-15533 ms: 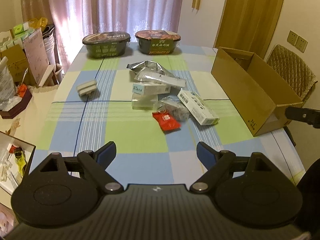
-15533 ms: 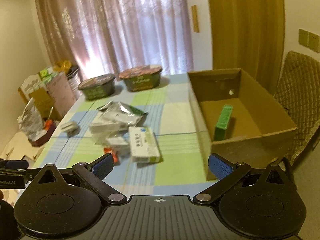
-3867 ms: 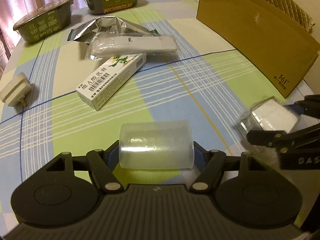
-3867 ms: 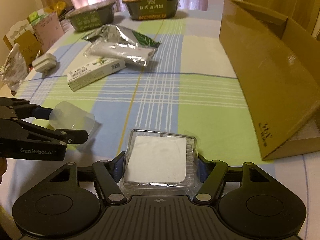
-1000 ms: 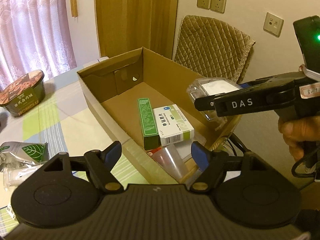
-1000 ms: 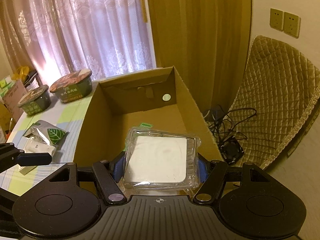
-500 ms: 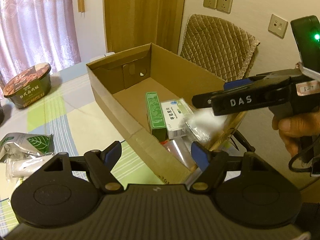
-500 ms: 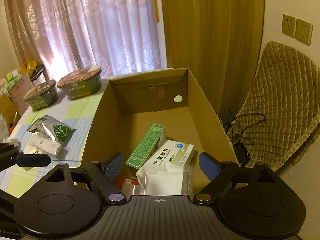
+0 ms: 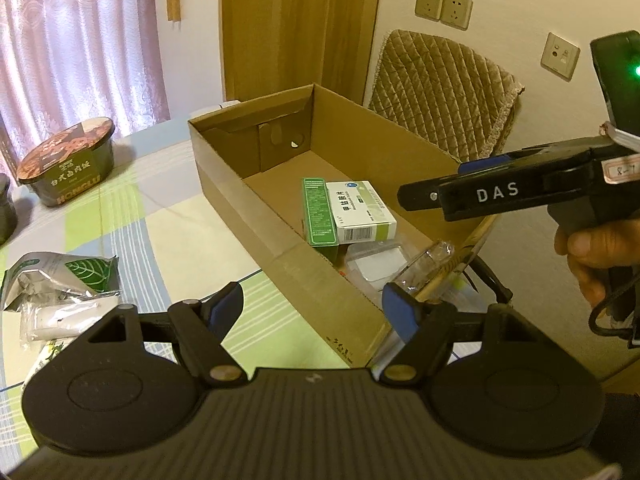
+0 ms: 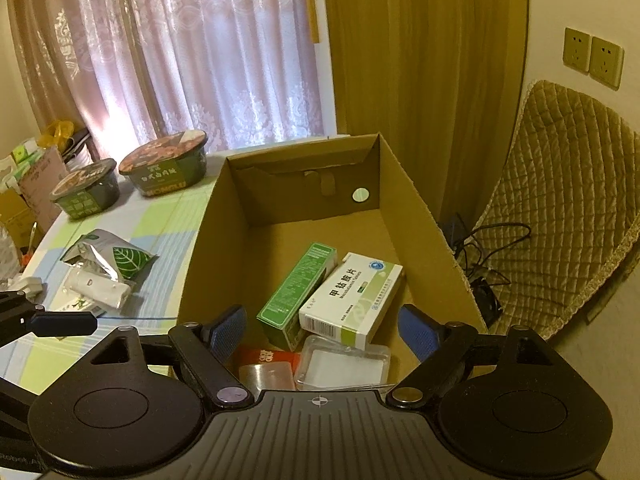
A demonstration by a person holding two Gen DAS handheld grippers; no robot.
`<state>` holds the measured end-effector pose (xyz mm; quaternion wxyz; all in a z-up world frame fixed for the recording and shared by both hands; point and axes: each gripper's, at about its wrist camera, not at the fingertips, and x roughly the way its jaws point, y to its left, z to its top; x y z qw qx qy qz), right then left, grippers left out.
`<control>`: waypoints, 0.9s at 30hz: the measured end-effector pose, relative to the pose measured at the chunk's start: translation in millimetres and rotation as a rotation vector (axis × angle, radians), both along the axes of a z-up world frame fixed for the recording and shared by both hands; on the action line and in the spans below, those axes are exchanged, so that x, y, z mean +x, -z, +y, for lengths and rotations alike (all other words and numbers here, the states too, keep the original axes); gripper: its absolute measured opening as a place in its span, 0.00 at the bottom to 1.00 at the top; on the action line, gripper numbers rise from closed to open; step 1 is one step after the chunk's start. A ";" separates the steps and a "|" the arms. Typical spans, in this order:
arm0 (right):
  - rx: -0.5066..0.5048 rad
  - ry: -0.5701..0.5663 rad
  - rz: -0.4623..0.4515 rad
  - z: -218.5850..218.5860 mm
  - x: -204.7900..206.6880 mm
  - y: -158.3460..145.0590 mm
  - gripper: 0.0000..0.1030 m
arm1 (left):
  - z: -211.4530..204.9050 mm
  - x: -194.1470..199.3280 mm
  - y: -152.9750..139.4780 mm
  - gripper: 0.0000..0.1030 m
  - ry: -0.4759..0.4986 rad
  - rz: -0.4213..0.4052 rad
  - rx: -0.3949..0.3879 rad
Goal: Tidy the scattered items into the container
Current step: 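Open the right tool over the box while the left tool releases the clear cup, then move both tools back from the box over the items on the table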
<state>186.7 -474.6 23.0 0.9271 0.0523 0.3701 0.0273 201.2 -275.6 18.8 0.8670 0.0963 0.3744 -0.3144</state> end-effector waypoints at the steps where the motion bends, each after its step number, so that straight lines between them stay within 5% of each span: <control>1: 0.000 0.000 -0.001 1.1 -1.1 -1.3 0.86 | 2.3 -0.5 -0.9 0.70 -0.002 0.000 -0.002; 27: 0.017 -0.062 -0.038 82.9 -61.6 -50.2 0.86 | 117.1 -61.3 -40.0 0.73 -0.174 -0.050 -0.015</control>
